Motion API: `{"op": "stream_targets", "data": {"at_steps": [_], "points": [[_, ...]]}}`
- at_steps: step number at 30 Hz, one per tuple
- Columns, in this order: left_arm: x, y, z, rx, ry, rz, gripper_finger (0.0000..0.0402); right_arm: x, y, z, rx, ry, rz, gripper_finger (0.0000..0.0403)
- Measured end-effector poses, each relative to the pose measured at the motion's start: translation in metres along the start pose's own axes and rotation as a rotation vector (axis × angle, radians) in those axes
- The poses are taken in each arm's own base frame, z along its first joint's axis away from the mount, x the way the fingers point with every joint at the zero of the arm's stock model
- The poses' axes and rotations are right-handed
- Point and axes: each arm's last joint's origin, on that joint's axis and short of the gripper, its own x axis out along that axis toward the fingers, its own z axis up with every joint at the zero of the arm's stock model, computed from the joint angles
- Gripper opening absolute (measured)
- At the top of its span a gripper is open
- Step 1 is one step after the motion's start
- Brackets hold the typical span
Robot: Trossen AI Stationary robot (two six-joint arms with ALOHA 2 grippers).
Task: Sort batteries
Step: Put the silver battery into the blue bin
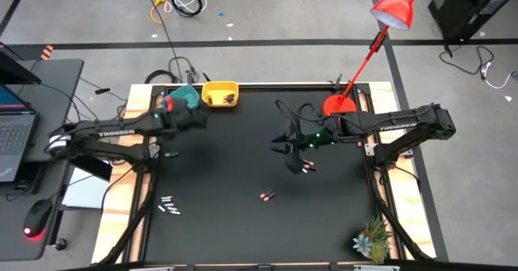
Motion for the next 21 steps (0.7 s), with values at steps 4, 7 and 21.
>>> {"op": "stream_targets", "data": {"at_steps": [4, 7, 21], "points": [[0.021, 0.010, 0.023, -0.022, 0.007, 0.002, 0.0022, -0.001, 0.007, -0.002, 0.015, -0.001, -0.001, 0.0133], [0.035, 0.021, 0.036, -0.073, 0.022, 0.026, 0.0022, -0.001, 0.013, -0.004, 0.031, 0.002, 0.014, 0.0132], [0.062, 0.055, 0.045, -0.128, 0.122, 0.168, 0.0031, -0.005, 0.033, -0.010, 0.093, -0.015, -0.014, 0.0126]]}}
